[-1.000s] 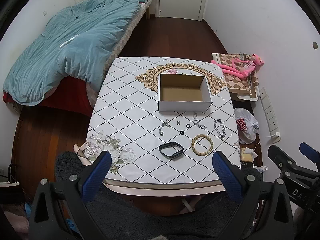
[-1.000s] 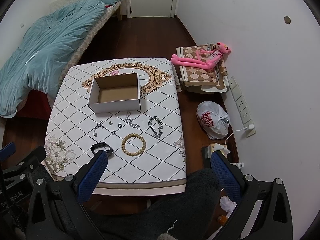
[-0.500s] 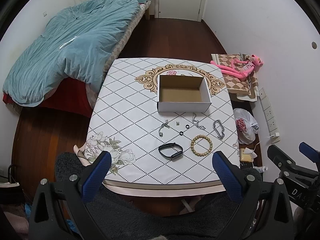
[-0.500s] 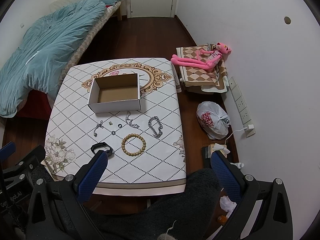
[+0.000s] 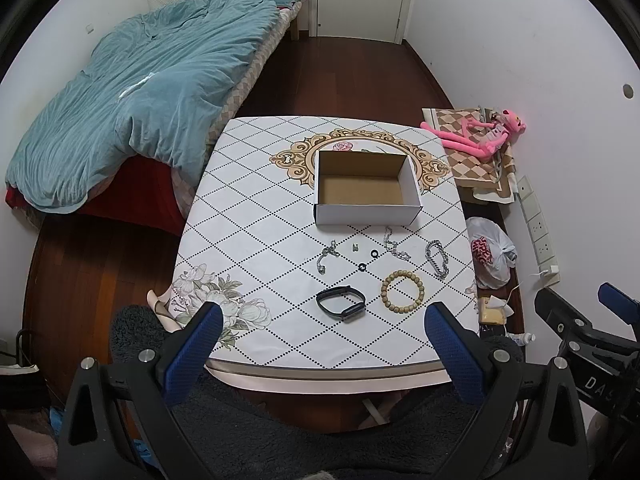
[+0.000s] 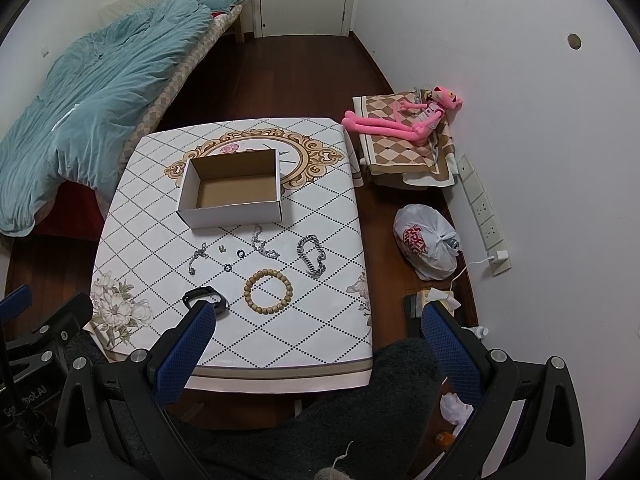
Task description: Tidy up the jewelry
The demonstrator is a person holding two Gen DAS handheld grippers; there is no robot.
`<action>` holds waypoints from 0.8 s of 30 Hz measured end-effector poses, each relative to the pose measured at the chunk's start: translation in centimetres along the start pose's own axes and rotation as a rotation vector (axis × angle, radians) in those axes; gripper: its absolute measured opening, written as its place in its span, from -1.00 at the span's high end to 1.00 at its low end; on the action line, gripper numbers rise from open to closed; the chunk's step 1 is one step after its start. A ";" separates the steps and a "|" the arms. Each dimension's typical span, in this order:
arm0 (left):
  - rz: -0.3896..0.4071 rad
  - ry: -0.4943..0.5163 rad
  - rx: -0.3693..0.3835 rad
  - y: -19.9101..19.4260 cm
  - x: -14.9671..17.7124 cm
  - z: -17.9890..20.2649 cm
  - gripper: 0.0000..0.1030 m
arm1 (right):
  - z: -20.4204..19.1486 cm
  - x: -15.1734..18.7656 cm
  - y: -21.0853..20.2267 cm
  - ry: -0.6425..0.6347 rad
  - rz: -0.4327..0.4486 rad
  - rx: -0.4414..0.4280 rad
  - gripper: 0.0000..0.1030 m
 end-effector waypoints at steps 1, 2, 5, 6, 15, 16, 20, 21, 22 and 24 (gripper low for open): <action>0.000 0.001 0.002 0.0 0.0 0.0 -1.00 | 0.0 -0.2 -0.1 0.000 0.000 0.000 -1.00; 0.000 0.001 0.002 0.0 0.0 0.0 -1.00 | 0.0 -0.2 -0.1 0.000 -0.001 0.000 -1.00; 0.000 0.000 0.002 0.0 -0.1 0.1 -1.00 | -0.1 -0.1 -0.1 -0.001 0.000 0.001 -1.00; -0.001 0.000 0.000 0.0 0.0 0.0 -1.00 | 0.0 -0.2 -0.1 -0.001 0.001 0.001 -1.00; -0.001 0.003 0.001 0.1 0.0 0.1 -1.00 | 0.0 -0.1 0.1 0.002 0.000 -0.001 -1.00; 0.000 0.004 0.001 0.1 -0.1 0.1 -1.00 | -0.1 -0.1 0.1 -0.001 0.000 0.002 -1.00; -0.001 0.013 -0.031 1.9 -1.0 -0.2 -1.00 | 0.2 -1.2 1.6 0.012 -0.014 0.017 -1.00; -0.001 0.012 -0.040 2.8 -1.3 -0.4 -1.00 | 0.4 -1.5 2.4 0.021 -0.022 0.021 -1.00; -0.005 0.012 -0.056 3.7 -1.6 -0.7 -1.00 | 0.4 -1.8 3.3 0.030 -0.030 0.025 -1.00; -0.013 0.012 -0.073 5.4 -2.0 -1.2 -1.00 | 0.6 -2.1 5.7 0.041 -0.061 0.036 -1.00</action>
Point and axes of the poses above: each gripper's, at about its wrist camera, not at the fingertips, and y roughly the way its jaws point, z to its right, x to its underside, the point moved 8 cm from there along y, roughly the way its jaws point, and after that the axes turned 5 degrees about x, right-handed, at the moved point
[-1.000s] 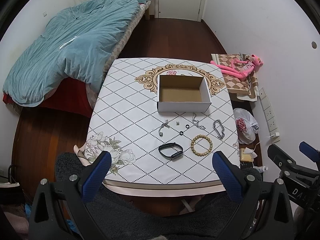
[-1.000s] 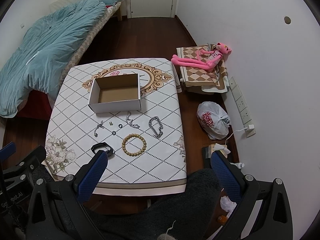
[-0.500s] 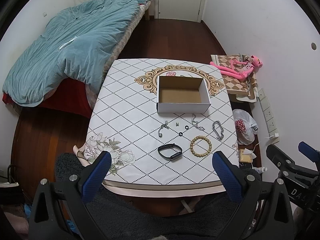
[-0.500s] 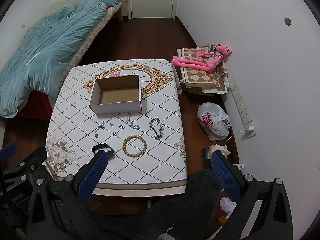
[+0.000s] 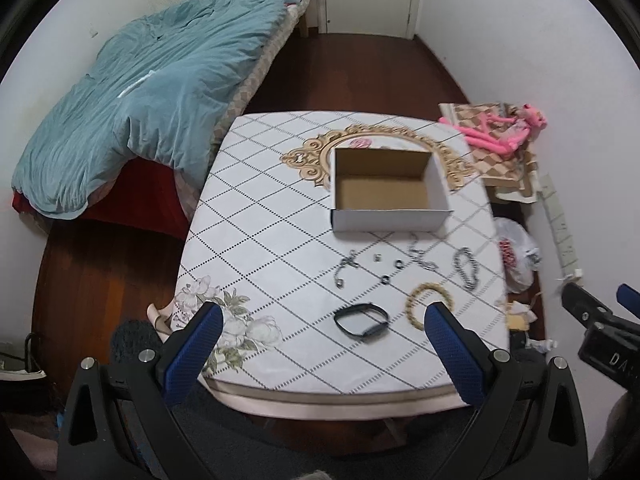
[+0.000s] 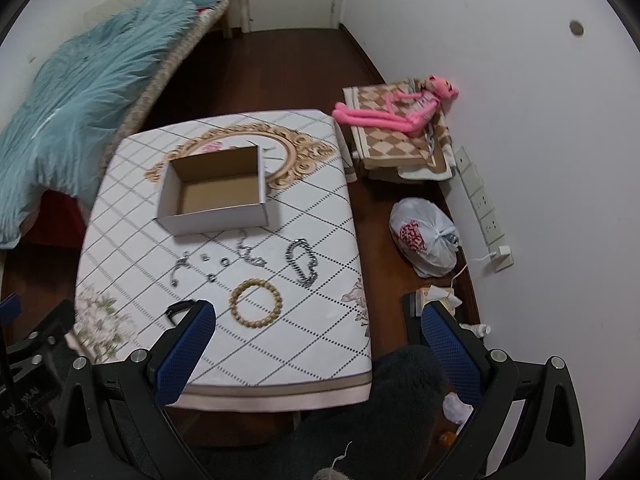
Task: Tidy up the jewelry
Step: 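Grasp the black fitness band with the left tool while the right tool grasps the wooden bead bracelet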
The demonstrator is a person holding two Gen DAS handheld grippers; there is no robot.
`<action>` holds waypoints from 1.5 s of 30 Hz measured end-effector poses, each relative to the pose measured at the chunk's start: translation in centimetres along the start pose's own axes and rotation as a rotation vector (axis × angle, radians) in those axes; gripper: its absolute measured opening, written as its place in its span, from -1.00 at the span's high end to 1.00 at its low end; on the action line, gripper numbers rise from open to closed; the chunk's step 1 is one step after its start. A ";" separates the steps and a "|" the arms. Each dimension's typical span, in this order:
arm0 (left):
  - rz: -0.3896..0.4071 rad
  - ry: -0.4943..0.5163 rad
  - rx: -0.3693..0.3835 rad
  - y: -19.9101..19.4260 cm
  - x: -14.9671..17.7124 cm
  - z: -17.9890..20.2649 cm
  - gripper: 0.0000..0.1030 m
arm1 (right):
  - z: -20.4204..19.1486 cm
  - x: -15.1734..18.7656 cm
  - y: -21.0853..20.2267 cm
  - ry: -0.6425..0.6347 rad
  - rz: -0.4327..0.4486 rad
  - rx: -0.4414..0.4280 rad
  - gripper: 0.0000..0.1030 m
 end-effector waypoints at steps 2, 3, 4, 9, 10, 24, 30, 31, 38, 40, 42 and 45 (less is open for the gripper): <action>-0.022 0.006 -0.026 2.1 -0.1 -0.4 -1.00 | -0.2 0.1 2.8 0.004 -0.029 0.015 -1.00; -0.033 0.008 -0.026 3.1 0.0 -0.5 -1.00 | -0.4 0.2 4.3 0.006 -0.049 0.016 -1.00; -0.043 0.010 -0.034 4.1 0.1 -0.7 -1.00 | -0.5 0.5 5.7 0.009 -0.065 0.015 -1.00; -0.131 0.040 -0.039 9.2 1.9 -1.0 -1.00 | -2.1 2.9 13.1 0.019 -0.188 -0.016 -0.99; -0.153 0.047 -0.029 10.2 2.6 -0.8 -0.99 | -2.5 3.5 14.2 0.018 -0.202 -0.032 -0.98; -0.309 0.238 0.092 17.5 8.1 3.9 -0.51 | -2.9 7.9 20.9 0.031 -0.315 -0.047 -0.85; -0.320 0.332 0.115 19.4 8.6 5.7 0.42 | -2.1 7.9 21.3 0.053 -0.319 -0.051 -0.81; -0.320 0.337 0.125 19.5 8.8 5.9 0.53 | -2.2 7.9 21.3 0.055 -0.320 -0.058 -0.79; -0.301 0.330 0.140 20.0 8.6 4.9 0.80 | -4.9 7.4 22.1 0.046 -0.306 -0.119 -0.34; -0.294 0.321 0.129 20.0 8.6 4.1 0.80 | -5.8 7.1 22.2 0.037 -0.278 -0.143 -0.14; -0.285 0.304 0.121 19.4 8.5 3.6 0.80 | -6.7 7.1 22.4 -0.015 -0.249 -0.080 0.33; -0.268 0.279 0.117 18.4 8.2 2.0 0.81 | -8.1 7.1 22.2 -0.048 -0.215 -0.078 0.82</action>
Point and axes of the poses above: each gripper's, at about its wrist camera, not at the fingertips, and y roughly the way its jaws point, z to its right, x to its underside, the point moved 8 cm from there along y, roughly the way its jaws point, and after that the axes turned 5 degrees about x, right-handed, at the moved point
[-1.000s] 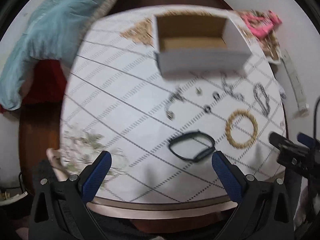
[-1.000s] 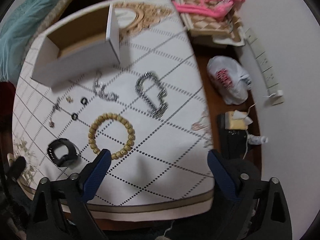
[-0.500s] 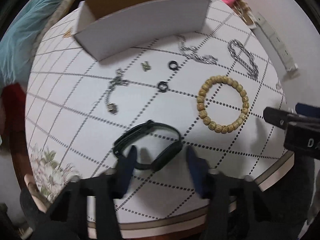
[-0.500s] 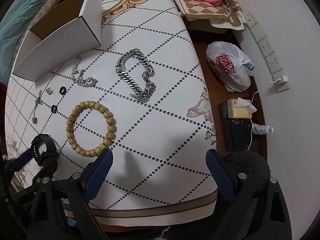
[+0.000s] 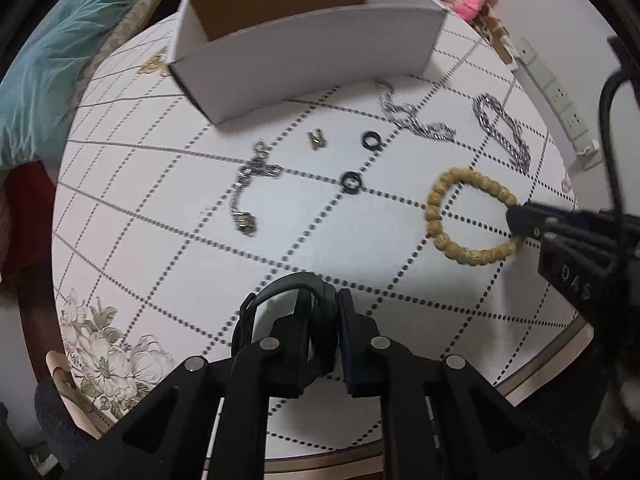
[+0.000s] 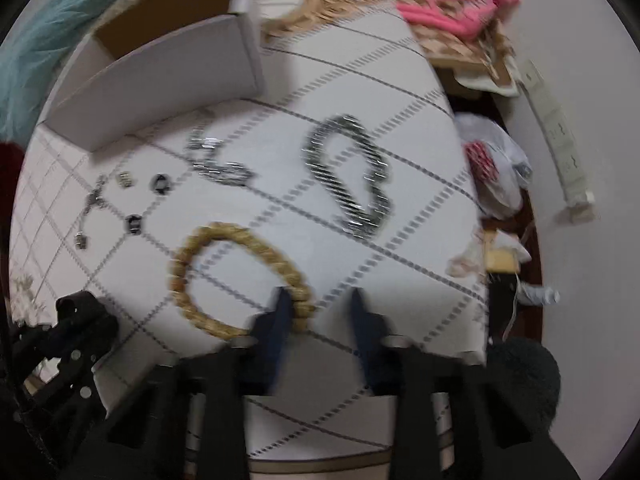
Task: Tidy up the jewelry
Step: 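Grasp the black fitness band with the left tool while the right tool grasps the wooden bead bracelet, then carry the band with the left tool into the box while the right tool drops the bead bracelet in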
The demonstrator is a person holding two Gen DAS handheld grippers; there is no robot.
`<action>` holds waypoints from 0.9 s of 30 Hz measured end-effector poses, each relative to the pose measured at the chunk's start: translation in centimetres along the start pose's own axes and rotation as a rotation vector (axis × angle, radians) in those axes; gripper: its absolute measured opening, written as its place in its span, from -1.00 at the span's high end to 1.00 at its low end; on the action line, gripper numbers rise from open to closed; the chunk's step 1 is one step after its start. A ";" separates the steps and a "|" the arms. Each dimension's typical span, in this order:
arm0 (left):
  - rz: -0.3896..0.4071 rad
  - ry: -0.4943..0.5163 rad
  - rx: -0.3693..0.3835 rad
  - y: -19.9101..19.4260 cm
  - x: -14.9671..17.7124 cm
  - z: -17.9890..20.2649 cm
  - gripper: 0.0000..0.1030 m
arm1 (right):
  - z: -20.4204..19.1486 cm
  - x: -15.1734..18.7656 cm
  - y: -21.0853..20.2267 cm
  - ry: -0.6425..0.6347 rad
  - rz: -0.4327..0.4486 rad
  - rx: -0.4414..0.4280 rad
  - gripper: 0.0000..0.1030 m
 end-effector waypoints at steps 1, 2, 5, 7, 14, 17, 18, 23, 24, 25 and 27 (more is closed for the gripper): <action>0.004 -0.008 0.003 -0.5 0.3 -0.1 0.81 | -0.2 0.0 0.0 0.003 0.001 -0.011 0.82; 0.012 -0.019 0.006 -0.8 0.3 -0.4 0.81 | -0.4 0.1 -0.1 0.018 -0.005 -0.041 0.83; 0.052 -0.045 0.013 -2.6 0.3 -1.3 0.81 | -0.5 0.1 -1.0 0.061 0.002 -0.106 0.83; 0.075 -0.060 0.022 -3.4 -0.2 -1.4 0.81 | -0.2 -0.4 -2.2 0.068 0.025 -0.133 0.83; 0.170 -0.097 0.048 -6.6 -3.5 -1.5 0.81 | -0.1 -3.5 -7.4 0.048 0.140 -0.189 0.83; 0.212 -0.102 0.054 -7.8 -6.1 -1.0 0.81 | -0.6 -4.8 -9.4 0.047 0.178 -0.201 0.83; 0.224 -0.107 0.057 -8.2 -6.7 -1.0 0.81 | -0.6 -5.3 -10.0 0.048 0.192 -0.206 0.83; 0.277 -0.117 0.076 -10.8 -8.9 -0.9 0.81 | -0.7 -7.1 -12.9 0.055 0.244 -0.234 0.83; 0.288 -0.118 0.078 -11.2 -9.4 -1.0 0.81 | -0.6 -7.7 -13.6 0.054 0.258 -0.240 0.83; 0.295 -0.119 0.080 -11.4 -9.7 -0.9 0.81 | -0.6 -8.2 -14.1 0.052 0.268 -0.245 0.83; 0.309 -0.127 0.101 -12.1 -11.1 -1.1 0.81 | -0.7 -9.7 -15.2 0.046 0.291 -0.261 0.83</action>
Point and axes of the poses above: each gripper's, at about its wrist camera, not at the fingertips, and y roughly the way its jaws point, z to its right, x to its underside, the point moved 8 cm from there along y, roughly the way its jaws point, and after that the axes turned 5 degrees about x, right-handed, at the moved point
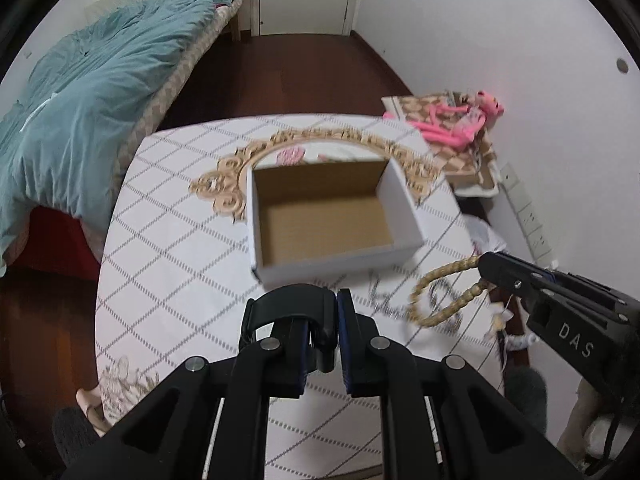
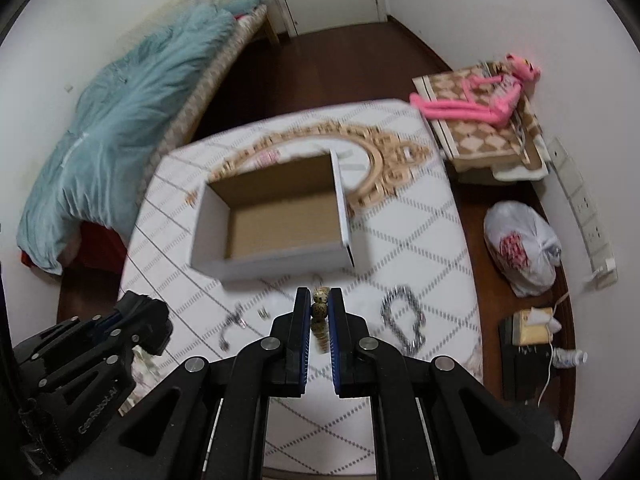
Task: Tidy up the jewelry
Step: 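Carry the band with the left tool into the box while the right tool drops the bead bracelet in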
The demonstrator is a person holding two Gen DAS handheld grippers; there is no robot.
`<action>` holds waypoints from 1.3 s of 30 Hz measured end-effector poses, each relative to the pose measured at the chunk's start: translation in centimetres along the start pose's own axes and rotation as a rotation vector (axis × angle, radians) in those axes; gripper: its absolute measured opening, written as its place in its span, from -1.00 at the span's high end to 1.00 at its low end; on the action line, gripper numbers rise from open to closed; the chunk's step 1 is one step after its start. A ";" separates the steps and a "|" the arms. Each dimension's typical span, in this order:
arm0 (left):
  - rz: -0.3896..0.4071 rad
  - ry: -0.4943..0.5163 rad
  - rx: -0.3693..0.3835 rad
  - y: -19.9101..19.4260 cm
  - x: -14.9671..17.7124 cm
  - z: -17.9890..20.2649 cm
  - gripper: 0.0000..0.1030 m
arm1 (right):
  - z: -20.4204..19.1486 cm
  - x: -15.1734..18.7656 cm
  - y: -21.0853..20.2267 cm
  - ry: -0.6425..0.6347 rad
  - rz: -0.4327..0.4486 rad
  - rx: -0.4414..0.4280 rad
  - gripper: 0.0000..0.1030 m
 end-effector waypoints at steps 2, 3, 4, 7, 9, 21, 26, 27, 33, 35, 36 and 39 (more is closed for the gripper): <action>0.011 -0.009 0.017 0.0 -1.6 -0.1 0.81 | -0.4 -1.5 -0.5 -0.004 0.018 -0.015 0.83; 0.015 -0.013 0.027 0.1 -2.4 -0.1 0.81 | -0.6 -2.4 -0.8 -0.008 0.031 -0.019 0.83; 0.018 -0.019 0.034 0.2 -2.9 -0.2 0.81 | -0.9 -3.4 -0.9 -0.013 0.043 -0.023 0.83; 0.014 -0.046 0.069 0.9 -5.2 -0.6 0.81 | -1.6 -6.0 -0.9 -0.028 0.064 -0.033 0.83; -0.001 -0.061 0.093 2.0 -6.5 -1.2 0.81 | -1.9 -7.4 -0.4 -0.034 0.063 -0.039 0.83; -0.160 -0.218 0.158 8.6 -9.4 -4.2 0.78 | -4.1 -10.2 8.2 -0.062 -0.105 -0.121 0.83; -0.167 -0.205 0.103 9.5 -9.7 -5.1 -0.14 | -4.7 -10.3 10.1 -0.072 -0.162 -0.170 0.82; -0.148 -0.205 0.101 9.4 -9.9 -5.3 -0.44 | -4.6 -10.3 10.5 -0.072 -0.177 -0.166 0.81; -0.110 -0.172 0.026 9.0 -10.1 -6.5 -0.60 | -2.9 -9.6 11.8 -0.063 -0.209 -0.096 0.23; -0.084 -0.166 -0.015 8.6 -10.0 -7.2 -0.81 | -2.2 -9.4 11.6 -0.060 -0.194 -0.069 -0.01; -0.074 -0.167 -0.031 8.5 -9.9 -7.5 -0.93 | -1.9 -9.3 11.4 -0.067 -0.182 -0.042 -0.17; -0.047 -0.158 -0.083 8.2 -9.4 -8.2 -0.99 | -1.2 -9.0 11.2 -0.088 -0.161 0.023 -0.45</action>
Point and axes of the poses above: each gripper's, at about its wrist camera, not at the fingertips, and y roughly the way its jaws point, z to its right, x to its underside, the point moved 8 cm from there along y, roughly the way its jaws point, and after that the axes turned 5 degrees about x, right-handed, at the moved point
